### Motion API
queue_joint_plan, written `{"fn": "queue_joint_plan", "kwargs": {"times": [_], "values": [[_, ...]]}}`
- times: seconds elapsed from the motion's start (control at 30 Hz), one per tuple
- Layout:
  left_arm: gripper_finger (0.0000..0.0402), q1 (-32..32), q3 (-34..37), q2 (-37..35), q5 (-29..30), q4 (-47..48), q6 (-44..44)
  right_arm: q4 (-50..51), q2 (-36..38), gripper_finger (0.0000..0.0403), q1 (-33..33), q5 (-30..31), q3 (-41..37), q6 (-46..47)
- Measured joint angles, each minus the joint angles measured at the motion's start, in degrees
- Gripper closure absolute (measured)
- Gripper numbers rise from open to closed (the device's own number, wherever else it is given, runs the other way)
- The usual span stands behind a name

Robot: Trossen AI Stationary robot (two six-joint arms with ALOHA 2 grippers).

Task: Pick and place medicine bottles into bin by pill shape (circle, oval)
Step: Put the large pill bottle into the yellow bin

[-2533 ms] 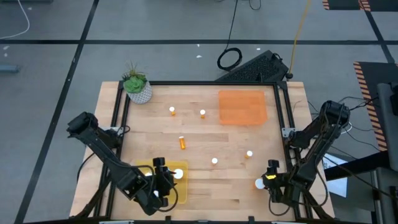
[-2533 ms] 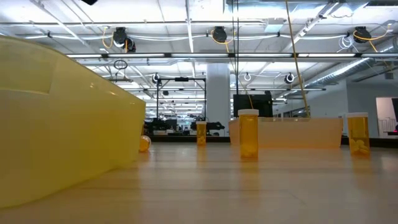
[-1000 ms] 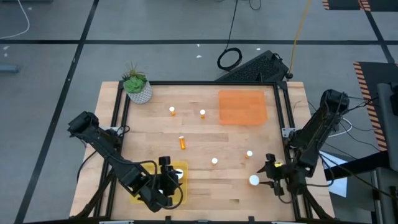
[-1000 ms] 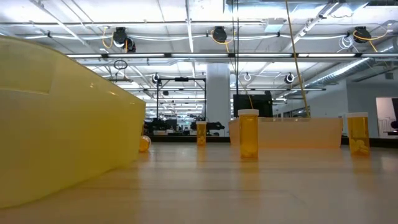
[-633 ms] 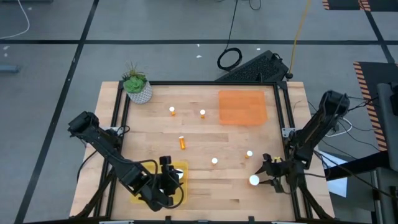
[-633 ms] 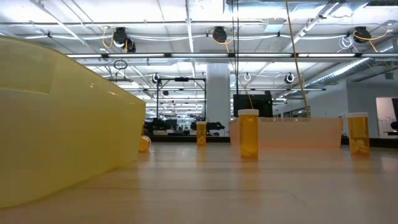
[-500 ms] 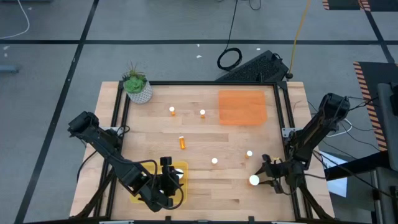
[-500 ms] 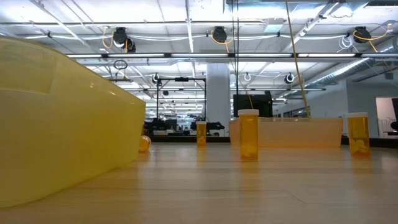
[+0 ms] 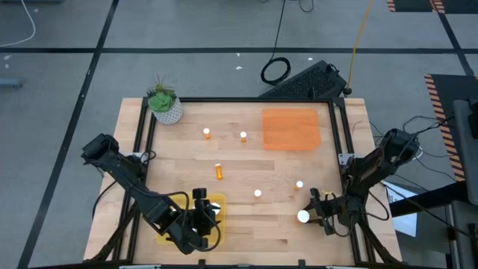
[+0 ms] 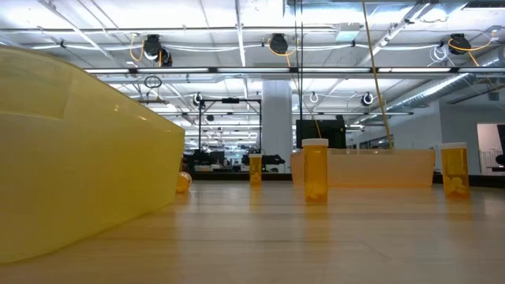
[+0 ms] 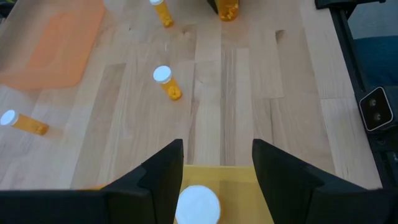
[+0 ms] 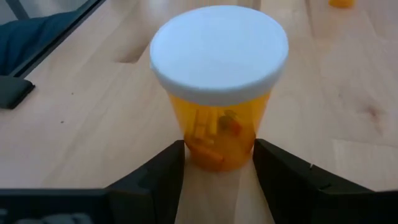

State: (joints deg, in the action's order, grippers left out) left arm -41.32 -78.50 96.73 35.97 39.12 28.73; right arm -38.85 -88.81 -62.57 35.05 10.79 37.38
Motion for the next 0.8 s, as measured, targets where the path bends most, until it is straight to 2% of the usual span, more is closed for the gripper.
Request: {"fn": "queue_joint_plan", "kwargs": {"times": [0.23, 0.57, 0.8], "values": [[0.0206, 0.0, 0.0, 0.0, 0.0, 0.0, 0.0, -5.0, -3.6, 0.0207, 0.7, 0.3, 0.4, -1.2], [0.0206, 0.0, 0.0, 0.0, 0.0, 0.0, 0.0, -4.8, -6.8, 0.0204, 3.6, -0.6, 3.7, -3.6], [0.0206, 0.0, 0.0, 0.0, 0.0, 0.0, 0.0, -4.8, -7.0, 0.0156, 4.7, -1.5, 4.5, -4.3]]}}
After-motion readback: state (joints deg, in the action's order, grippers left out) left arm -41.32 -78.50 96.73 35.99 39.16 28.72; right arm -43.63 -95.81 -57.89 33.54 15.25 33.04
